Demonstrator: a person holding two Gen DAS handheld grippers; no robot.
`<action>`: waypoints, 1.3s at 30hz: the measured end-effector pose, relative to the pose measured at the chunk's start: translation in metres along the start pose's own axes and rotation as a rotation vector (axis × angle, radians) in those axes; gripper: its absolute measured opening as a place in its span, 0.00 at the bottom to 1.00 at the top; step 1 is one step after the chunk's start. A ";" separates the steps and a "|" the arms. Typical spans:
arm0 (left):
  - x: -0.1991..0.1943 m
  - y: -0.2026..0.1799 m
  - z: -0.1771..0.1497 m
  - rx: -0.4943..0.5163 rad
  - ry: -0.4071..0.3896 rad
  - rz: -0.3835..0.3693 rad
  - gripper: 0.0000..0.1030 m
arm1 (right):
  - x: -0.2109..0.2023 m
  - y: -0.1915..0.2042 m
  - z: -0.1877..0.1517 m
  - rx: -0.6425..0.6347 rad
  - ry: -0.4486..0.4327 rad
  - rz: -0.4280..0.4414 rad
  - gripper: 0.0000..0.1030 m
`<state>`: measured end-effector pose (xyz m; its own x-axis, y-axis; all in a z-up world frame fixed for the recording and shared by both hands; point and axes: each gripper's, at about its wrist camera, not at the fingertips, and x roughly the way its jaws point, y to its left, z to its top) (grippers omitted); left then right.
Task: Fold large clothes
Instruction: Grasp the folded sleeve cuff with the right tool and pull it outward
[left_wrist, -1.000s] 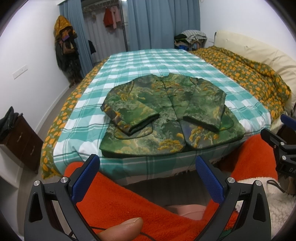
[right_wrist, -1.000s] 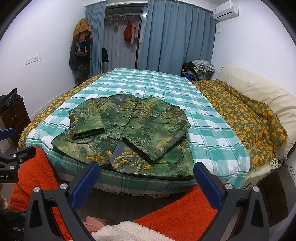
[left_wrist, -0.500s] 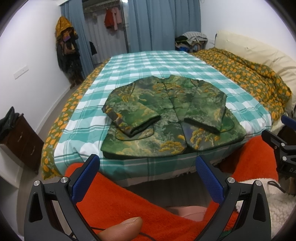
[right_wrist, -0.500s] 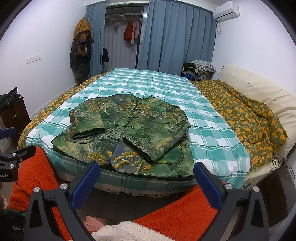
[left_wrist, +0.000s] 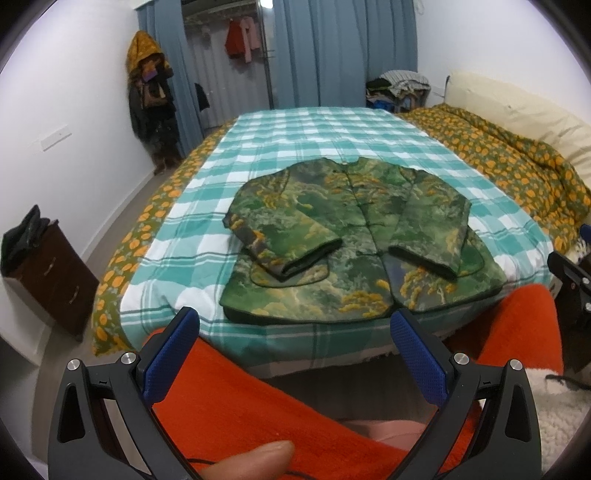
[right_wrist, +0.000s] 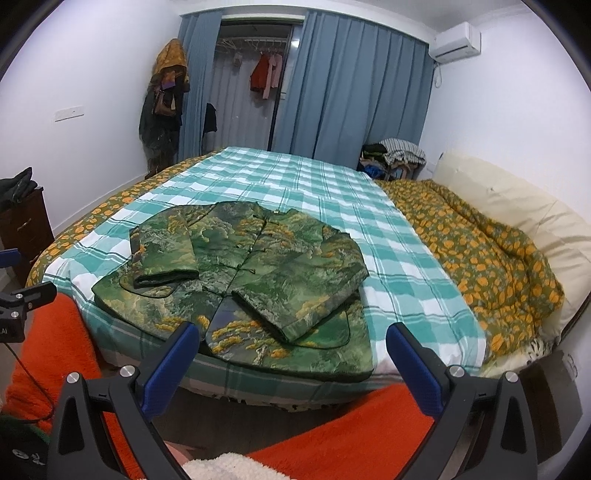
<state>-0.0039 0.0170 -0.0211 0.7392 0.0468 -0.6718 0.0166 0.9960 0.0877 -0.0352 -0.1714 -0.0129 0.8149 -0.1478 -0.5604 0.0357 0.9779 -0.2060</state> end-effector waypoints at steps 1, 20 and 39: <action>0.000 0.001 0.001 -0.001 -0.002 0.002 1.00 | 0.001 0.000 0.002 0.001 0.001 0.007 1.00; 0.025 0.015 0.047 0.037 -0.117 0.137 1.00 | 0.034 -0.013 0.037 -0.088 -0.061 0.140 1.00; 0.110 0.028 0.060 -0.049 0.068 -0.051 1.00 | 0.273 0.052 -0.015 -0.465 0.230 0.230 0.97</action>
<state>0.1184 0.0451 -0.0489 0.6905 -0.0007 -0.7233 0.0186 0.9997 0.0168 0.1807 -0.1628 -0.1884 0.6228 -0.0180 -0.7822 -0.4286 0.8285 -0.3604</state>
